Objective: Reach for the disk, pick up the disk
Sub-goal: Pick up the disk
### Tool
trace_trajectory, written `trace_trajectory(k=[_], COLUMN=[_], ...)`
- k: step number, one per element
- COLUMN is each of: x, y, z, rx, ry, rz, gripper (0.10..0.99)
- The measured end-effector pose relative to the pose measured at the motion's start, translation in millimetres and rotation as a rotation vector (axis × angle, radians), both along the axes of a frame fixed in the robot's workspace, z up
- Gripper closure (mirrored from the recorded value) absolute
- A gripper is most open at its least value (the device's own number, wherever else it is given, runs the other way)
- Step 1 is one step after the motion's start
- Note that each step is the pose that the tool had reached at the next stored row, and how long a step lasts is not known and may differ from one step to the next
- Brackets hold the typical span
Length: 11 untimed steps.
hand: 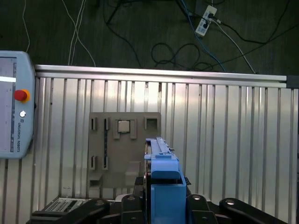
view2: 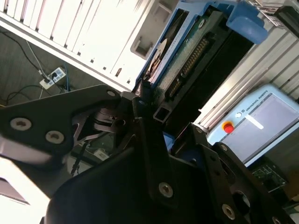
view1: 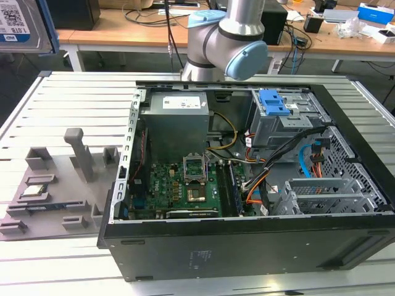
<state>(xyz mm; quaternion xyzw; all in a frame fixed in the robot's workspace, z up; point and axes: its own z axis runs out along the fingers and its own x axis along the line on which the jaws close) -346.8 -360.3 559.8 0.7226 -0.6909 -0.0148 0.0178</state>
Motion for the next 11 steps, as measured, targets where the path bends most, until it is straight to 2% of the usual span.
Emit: trace_trajectory(k=[8, 9, 11], x=[28.1, 35.5, 43.2], y=[0.9, 1.1, 1.3], z=[-0.1, 0.0, 0.0], rx=[-0.002, -0.002, -0.003], ry=[-0.0001, 0.0000, 0.0000], rz=[0.000, 0.000, 0.000], gripper=[0.722, 0.722, 0.722])
